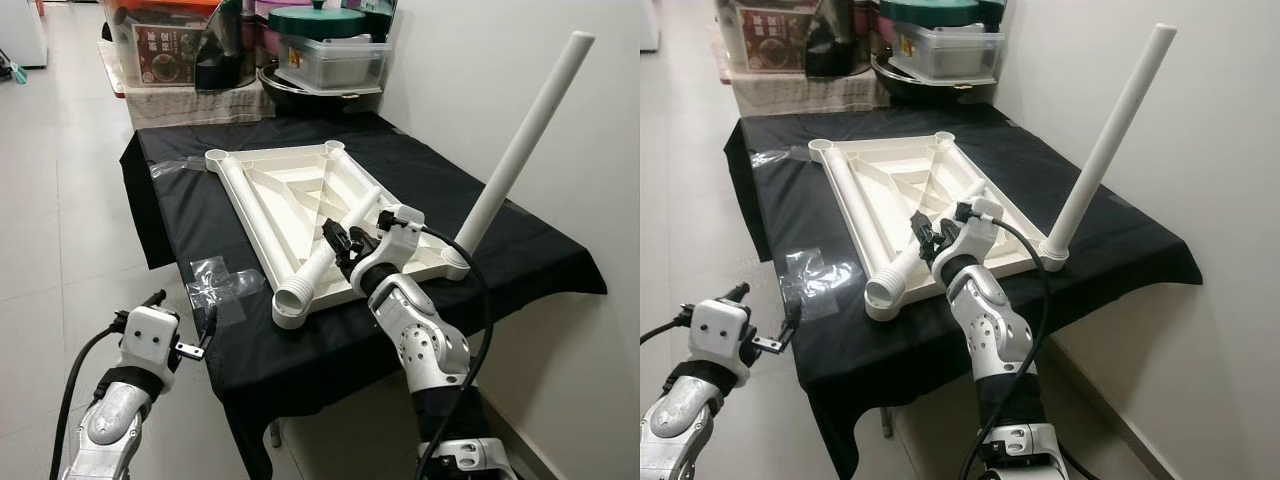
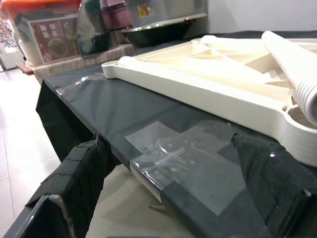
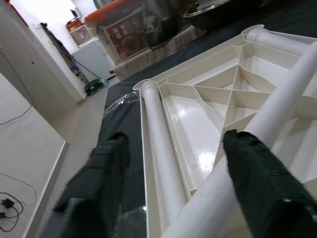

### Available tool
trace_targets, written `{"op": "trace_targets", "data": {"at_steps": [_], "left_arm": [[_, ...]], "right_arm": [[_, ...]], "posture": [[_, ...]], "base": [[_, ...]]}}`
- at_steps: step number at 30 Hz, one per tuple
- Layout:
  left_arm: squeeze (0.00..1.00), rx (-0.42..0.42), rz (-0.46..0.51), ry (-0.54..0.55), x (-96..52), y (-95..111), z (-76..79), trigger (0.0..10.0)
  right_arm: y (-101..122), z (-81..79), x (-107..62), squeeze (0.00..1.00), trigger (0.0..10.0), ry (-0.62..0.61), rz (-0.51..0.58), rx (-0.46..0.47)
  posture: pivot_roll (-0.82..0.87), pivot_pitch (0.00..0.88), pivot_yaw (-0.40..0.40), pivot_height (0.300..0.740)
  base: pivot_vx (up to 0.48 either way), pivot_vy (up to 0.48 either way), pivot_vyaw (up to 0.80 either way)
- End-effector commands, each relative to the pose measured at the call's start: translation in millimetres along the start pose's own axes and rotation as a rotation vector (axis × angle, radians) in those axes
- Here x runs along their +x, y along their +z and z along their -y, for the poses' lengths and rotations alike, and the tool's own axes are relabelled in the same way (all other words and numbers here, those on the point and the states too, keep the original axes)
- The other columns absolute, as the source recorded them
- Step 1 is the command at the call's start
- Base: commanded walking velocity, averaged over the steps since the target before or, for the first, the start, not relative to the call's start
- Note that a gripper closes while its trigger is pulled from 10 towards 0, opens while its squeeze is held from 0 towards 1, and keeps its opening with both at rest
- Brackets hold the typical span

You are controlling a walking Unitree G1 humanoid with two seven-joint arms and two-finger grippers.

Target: Building children table

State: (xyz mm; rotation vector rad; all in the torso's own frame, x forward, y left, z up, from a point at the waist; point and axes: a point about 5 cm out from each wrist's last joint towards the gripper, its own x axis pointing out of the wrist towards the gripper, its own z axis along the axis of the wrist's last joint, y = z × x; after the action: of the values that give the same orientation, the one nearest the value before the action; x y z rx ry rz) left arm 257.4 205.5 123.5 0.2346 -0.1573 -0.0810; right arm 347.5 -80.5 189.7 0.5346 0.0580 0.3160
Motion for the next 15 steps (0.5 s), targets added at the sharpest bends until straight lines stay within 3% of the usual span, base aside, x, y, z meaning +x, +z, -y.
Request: {"op": "trace_targets", "data": {"at_steps": [1, 8, 9, 15], "left_arm": [[0.0, -0.004, 0.029, 0.005, 1.5, 5, 1.2, 10.0], [0.0, -0.008, 0.061, -0.001, 5.3, 12, 2.7, 10.0], [0.0, -0.009, 0.07, -0.003, 6.1, 14, 3.0, 10.0], [0.0, 0.002, 0.08, -0.003, 7.0, 17, 5.6, 10.0]], "right_arm": [[4, -30.3, 7.2, 1.0, 10.0, 0.082, 0.034, 0.077], [2, -30.4, 9.4, 0.98, 10.0, 0.089, -0.009, 0.104], [2, -30.2, 10.5, 0.0, 10.0, 0.093, -0.021, 0.098], [10, -26.6, 13.8, 0.0, 10.0, 0.098, -0.029, 0.029]], "posture": [[0.07, 0.0, -0.13, 0.74], [0.07, 0.0, -0.122, 0.74], [0.07, 0.0, -0.12, 0.74], [0.07, 0.0, -0.114, 0.74]], "base": [[0.442, 0.0, 0.0], [0.469, 0.0, 0.0], [0.48, 0.0, 0.0], [0.417, 0.0, 0.0]]}}
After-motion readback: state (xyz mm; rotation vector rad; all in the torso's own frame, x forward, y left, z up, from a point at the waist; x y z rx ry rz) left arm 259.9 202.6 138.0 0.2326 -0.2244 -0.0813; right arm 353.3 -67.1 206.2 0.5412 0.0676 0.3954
